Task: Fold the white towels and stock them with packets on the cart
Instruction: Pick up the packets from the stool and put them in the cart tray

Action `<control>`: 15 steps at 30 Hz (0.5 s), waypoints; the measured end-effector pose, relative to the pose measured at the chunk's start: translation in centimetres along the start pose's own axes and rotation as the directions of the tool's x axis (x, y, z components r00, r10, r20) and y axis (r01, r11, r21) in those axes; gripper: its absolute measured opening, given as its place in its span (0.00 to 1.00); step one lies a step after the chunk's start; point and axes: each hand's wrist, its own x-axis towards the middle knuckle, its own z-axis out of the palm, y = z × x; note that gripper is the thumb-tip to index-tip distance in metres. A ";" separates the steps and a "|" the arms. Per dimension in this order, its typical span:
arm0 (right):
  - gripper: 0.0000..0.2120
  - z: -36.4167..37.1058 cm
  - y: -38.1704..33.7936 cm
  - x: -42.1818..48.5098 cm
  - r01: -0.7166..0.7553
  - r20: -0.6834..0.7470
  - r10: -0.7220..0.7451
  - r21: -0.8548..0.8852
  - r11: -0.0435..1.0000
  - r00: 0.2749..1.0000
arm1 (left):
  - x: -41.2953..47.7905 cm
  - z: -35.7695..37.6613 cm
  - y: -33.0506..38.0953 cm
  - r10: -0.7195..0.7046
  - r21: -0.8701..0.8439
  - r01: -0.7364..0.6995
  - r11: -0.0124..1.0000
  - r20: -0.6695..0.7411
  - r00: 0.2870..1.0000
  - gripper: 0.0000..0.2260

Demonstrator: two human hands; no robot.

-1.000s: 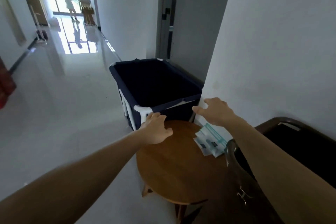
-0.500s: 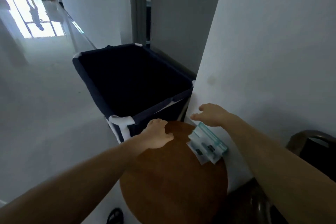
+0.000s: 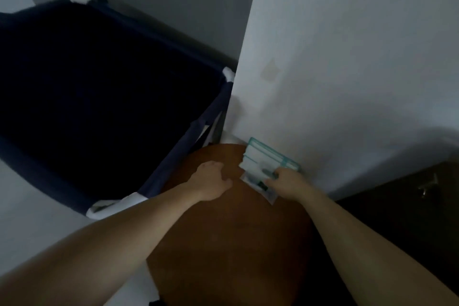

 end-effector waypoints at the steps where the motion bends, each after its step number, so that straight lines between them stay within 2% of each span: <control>1: 0.24 1.0 0.5 1.0 -0.018 0.008 0.018 0.018 1.000 1.000 | 0.9 0.4 -0.3 0.000 0.005 0.000 1.000 0.021 1.000 0.29; 6: 0.20 6.1 2.3 7.4 -0.043 -0.010 0.044 0.034 0.998 0.999 | 6.5 3.4 -1.6 -0.033 -0.004 0.034 0.999 0.075 0.997 0.27; 10: 0.18 10.3 3.5 12.5 -0.016 -0.025 0.016 0.008 1.000 1.000 | 10.8 6.0 -2.7 -0.091 -0.009 0.092 0.996 0.098 0.991 0.19; 13: 0.16 13.5 5.3 15.2 0.035 -0.124 -0.039 -0.034 0.999 0.992 | 13.6 8.0 -3.1 -0.117 -0.005 0.119 0.993 0.124 0.985 0.19; 15: 0.16 15.6 6.4 16.3 0.073 -0.186 -0.095 -0.122 0.990 0.978 | 15.3 9.2 -3.1 -0.122 -0.004 0.123 0.992 0.123 0.985 0.17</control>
